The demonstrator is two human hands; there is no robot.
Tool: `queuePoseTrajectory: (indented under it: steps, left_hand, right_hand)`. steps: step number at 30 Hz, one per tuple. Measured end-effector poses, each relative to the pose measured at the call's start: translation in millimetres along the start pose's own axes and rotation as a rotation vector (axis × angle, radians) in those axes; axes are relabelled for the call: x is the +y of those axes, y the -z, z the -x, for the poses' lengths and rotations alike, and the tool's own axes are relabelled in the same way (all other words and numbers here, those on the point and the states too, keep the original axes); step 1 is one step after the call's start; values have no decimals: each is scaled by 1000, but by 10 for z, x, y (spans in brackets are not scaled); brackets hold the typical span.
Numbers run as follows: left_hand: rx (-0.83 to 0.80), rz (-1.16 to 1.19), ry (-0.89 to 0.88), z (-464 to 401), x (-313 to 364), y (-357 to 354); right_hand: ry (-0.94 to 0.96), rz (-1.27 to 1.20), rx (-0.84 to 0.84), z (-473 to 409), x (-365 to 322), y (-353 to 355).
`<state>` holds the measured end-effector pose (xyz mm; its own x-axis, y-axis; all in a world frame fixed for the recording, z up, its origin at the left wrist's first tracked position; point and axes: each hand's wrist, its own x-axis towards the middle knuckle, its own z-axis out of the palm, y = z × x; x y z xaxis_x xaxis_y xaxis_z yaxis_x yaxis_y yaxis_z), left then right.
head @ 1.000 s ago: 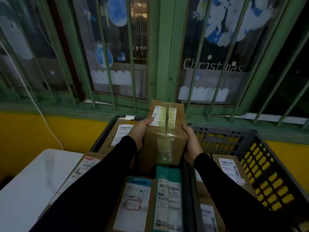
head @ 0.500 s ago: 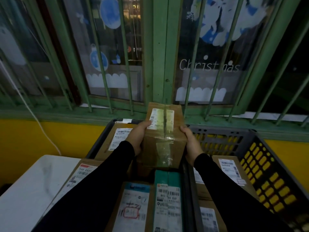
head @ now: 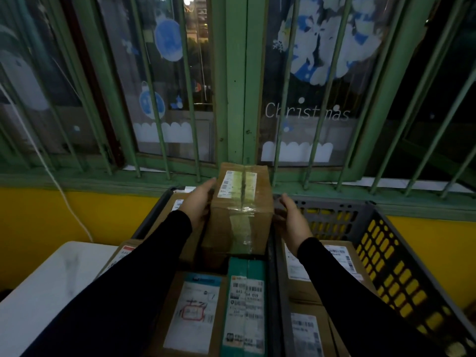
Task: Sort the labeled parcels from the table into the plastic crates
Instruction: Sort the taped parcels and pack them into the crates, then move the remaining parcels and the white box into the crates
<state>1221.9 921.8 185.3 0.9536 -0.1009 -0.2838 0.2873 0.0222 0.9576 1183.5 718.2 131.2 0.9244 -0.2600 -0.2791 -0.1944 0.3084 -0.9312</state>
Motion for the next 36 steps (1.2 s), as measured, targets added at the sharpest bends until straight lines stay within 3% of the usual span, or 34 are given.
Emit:
queuePoseTrajectory:
  steps: [4,10,19,27,36]
  left_hand:
    - [103,-138,-180,269,113,81]
    - [66,-127,-463,815,234,16]
    - [-303,9,-568,1552,160,-554]
    - [-728,79,-532,2792,-297,-1964]
    - [-1126,149,-454,5129,-1159,-4463]
  right_hand:
    - [149,0,17,160,-145,46]
    - [324,40,79,819,-281,73]
    - [490,47,315,2200,-309,526]
    - [610,-30,599,3646,-244,1958]
    - [728,-52,1053,6089,-86,4447]
